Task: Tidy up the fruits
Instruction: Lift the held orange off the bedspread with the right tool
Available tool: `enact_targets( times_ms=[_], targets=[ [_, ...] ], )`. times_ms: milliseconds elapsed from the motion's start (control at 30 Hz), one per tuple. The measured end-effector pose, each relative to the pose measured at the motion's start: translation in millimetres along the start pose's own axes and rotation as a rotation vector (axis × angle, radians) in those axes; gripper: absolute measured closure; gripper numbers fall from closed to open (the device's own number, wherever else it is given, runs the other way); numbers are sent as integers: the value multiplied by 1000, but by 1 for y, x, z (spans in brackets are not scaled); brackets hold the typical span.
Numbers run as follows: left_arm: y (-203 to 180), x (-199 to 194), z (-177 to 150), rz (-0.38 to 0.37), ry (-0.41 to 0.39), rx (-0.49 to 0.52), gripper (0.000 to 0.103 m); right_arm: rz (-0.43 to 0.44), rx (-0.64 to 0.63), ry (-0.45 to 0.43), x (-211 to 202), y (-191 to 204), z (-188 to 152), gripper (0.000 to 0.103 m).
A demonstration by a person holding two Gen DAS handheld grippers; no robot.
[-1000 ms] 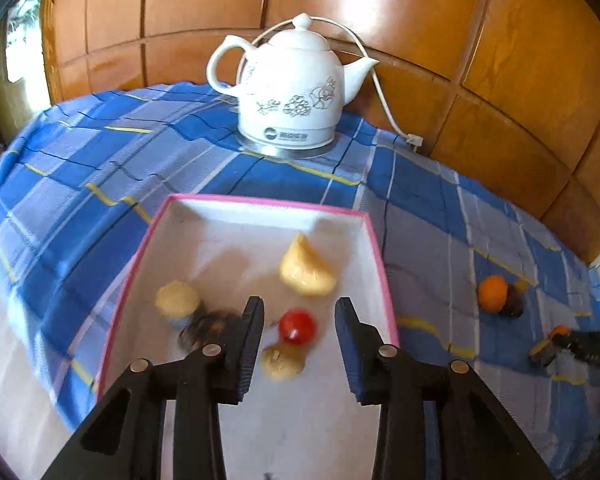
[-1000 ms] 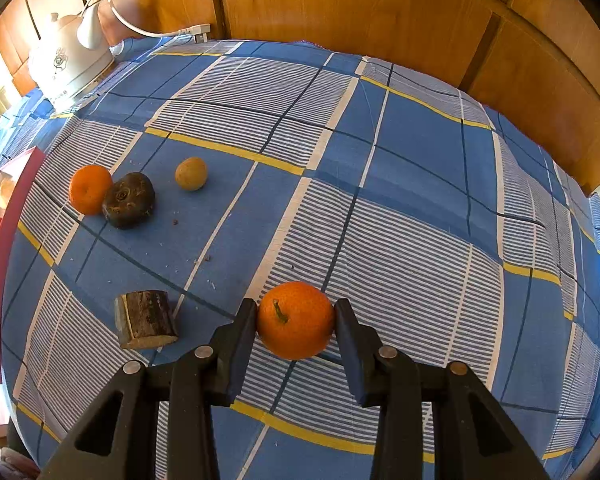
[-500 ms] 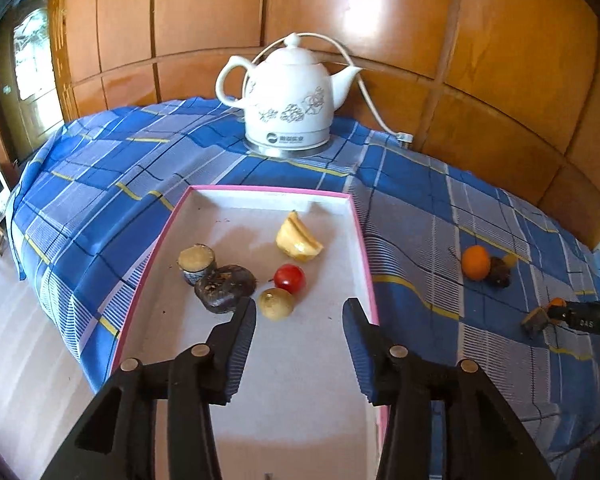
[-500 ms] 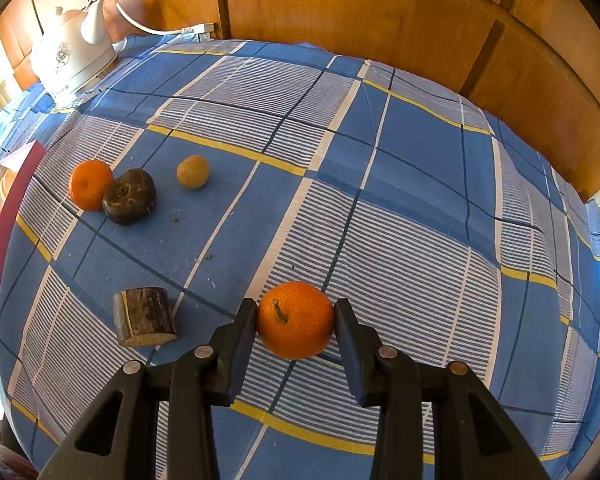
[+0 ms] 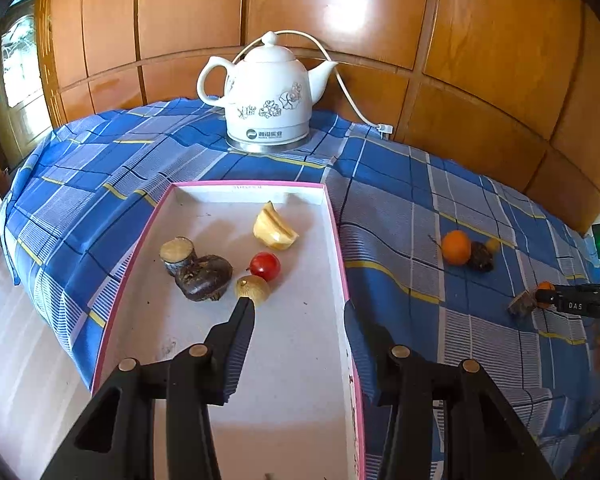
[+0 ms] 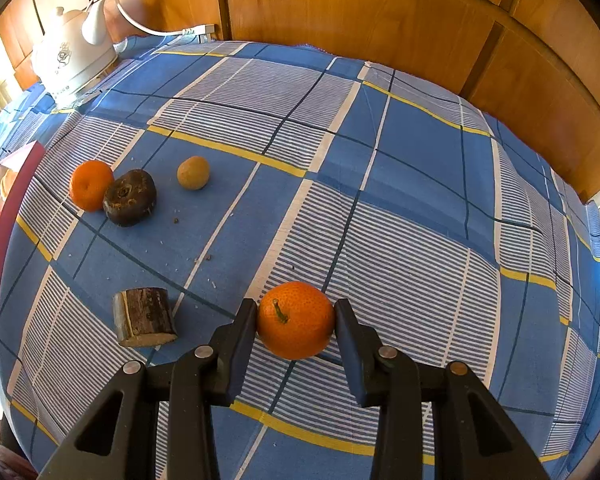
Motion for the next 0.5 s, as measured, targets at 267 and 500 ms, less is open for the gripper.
enact_targets(
  times_ms=[267,500],
  targets=[
    [-1,2,-2,-6,15,0,53,3,4,-1,0,0,1,63],
    [2,2,-5,17,13,-5,52,2,3,-3,0,0,1,63]
  ],
)
Point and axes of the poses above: each gripper's, at about its wrist camera, not at the fingertips, and x roughly the way its jaws point, y to its left, z to its top, the point moved 2 cm from there along x, roughly the way its jaws point, and after that the axes turned 10 degrees about x, right-handed, at the moved point
